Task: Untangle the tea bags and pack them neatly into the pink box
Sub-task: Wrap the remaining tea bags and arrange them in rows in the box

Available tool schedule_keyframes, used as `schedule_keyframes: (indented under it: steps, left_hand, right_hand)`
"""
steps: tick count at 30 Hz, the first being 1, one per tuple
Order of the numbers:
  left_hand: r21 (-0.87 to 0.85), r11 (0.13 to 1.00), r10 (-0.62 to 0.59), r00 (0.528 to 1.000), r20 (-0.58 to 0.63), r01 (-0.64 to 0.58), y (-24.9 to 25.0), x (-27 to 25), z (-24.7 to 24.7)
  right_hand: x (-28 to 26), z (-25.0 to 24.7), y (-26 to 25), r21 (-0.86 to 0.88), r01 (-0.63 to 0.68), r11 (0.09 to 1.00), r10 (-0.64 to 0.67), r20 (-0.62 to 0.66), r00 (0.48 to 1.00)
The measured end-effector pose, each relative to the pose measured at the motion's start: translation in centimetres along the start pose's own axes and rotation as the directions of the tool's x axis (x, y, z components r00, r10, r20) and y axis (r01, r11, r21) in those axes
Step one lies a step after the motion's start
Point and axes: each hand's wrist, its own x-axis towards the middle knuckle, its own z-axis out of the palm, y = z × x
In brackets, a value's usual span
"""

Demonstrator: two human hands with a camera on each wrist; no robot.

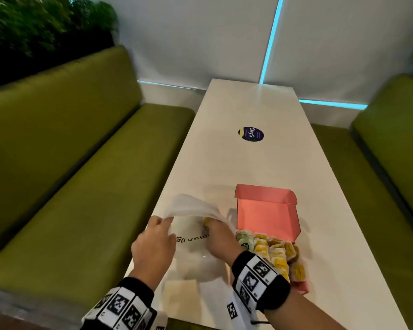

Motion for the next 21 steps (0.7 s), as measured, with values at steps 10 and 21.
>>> schedule_keyframes:
  steps: [10,21]
  left_hand:
    - [0.06,0.973,0.214,0.97,0.118,-0.222,2.2,0.4,-3.2]
    - [0.055,0.949,0.297,0.941,0.165,-0.309,2.1,-0.2,-4.5]
  right_hand:
    - [0.7,0.4,-2.1,-0.311,-0.017,0.95,0.02,0.005,1.0]
    - [3.8,2.7,-2.8,-0.62,0.095,0.779,-0.004,0.147,0.989]
